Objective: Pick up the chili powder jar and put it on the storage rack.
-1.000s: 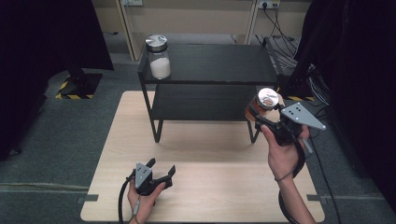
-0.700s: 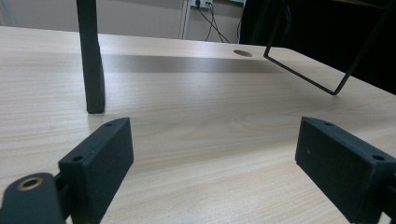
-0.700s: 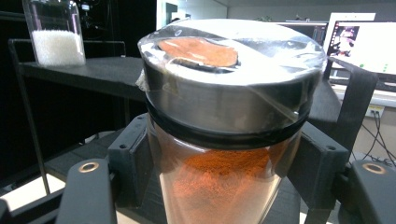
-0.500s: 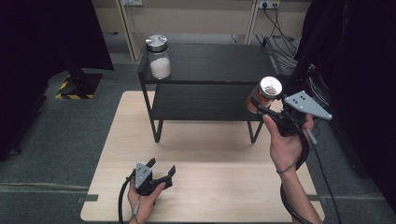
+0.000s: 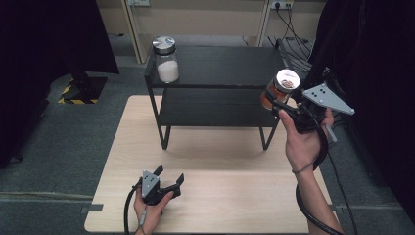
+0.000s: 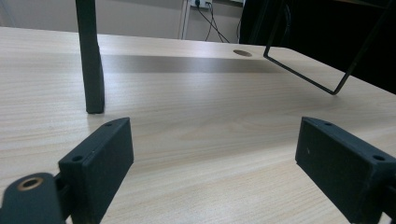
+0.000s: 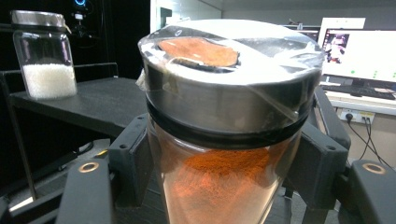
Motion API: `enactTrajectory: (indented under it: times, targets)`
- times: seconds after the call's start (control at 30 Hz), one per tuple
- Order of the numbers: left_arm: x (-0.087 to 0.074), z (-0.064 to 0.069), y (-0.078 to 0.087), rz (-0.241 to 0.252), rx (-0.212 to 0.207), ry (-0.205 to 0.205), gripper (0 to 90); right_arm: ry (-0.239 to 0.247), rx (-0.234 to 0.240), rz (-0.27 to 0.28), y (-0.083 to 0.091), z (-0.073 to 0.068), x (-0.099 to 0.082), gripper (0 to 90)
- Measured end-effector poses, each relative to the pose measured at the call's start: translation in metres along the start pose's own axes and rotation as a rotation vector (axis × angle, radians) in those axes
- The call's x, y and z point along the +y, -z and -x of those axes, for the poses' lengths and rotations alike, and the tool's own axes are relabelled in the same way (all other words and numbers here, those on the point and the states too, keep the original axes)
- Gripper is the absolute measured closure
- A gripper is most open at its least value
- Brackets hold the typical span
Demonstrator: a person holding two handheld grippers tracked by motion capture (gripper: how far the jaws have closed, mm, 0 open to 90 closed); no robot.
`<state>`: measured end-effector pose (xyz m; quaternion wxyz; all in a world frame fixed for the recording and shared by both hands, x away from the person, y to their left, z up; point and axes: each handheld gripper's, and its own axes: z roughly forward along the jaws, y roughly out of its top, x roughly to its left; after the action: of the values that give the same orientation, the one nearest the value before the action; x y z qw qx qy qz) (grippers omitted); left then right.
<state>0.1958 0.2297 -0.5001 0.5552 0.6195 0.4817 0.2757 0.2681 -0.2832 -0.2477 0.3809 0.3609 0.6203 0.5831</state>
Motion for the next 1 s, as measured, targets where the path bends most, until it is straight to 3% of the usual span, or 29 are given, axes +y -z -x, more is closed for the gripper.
enactTrajectory:
  times: [0.6, 1.0]
  targets:
    - [0.000, 0.000, 0.000, -0.002, -0.003, -0.001, 10.9, -0.004, -0.026, 0.004, -0.015, 0.000, 0.026, 32.3]
    - [0.001, -0.001, 0.000, -0.004, -0.006, -0.002, 10.9, -0.032, -0.045, -0.009, -0.034, 0.000, 0.037, 32.3]
